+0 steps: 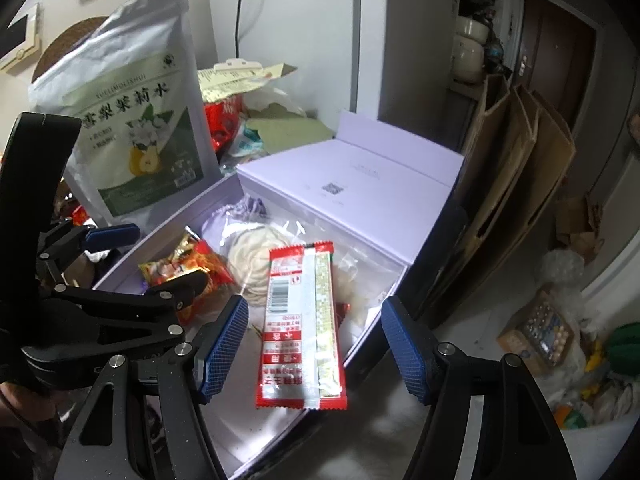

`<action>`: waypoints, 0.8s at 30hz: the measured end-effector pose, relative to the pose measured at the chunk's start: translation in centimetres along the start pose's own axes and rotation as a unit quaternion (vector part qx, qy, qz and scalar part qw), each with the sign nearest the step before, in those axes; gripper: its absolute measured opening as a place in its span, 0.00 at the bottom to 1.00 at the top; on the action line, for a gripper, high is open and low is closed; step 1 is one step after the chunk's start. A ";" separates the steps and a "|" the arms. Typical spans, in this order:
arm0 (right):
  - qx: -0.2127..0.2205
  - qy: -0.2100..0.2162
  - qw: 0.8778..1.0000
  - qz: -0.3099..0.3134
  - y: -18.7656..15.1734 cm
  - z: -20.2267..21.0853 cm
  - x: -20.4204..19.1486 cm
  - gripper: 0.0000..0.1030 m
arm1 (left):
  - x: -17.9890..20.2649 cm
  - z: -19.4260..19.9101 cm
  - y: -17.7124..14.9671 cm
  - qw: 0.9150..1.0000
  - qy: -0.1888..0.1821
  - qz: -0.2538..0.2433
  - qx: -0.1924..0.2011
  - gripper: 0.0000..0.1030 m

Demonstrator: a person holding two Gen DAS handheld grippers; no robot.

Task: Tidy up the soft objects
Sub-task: 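Open both grippers to release the cartoon packet and wrapper into the box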

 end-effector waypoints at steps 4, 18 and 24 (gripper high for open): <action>0.019 -0.002 1.000 0.002 0.7 1.8 -0.4 0.68 | -0.4 2.2 0.6 1.000 0.004 0.000 0.022 0.80; 0.102 -0.012 0.995 0.003 2.4 10.6 -1.4 0.70 | -1.3 12.0 1.1 0.993 0.011 0.005 0.121 0.80; 0.145 -0.021 0.989 0.010 1.7 15.2 -2.7 0.77 | -1.5 15.8 -0.3 0.988 0.018 0.004 0.151 0.80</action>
Point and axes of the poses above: each gripper's, at about its wrist camera, not at the fingertips, and z roughly against the way its jaws point, x to its right, y to its top, the point moved 3 cm from there along -z, roughly the way its jaws point
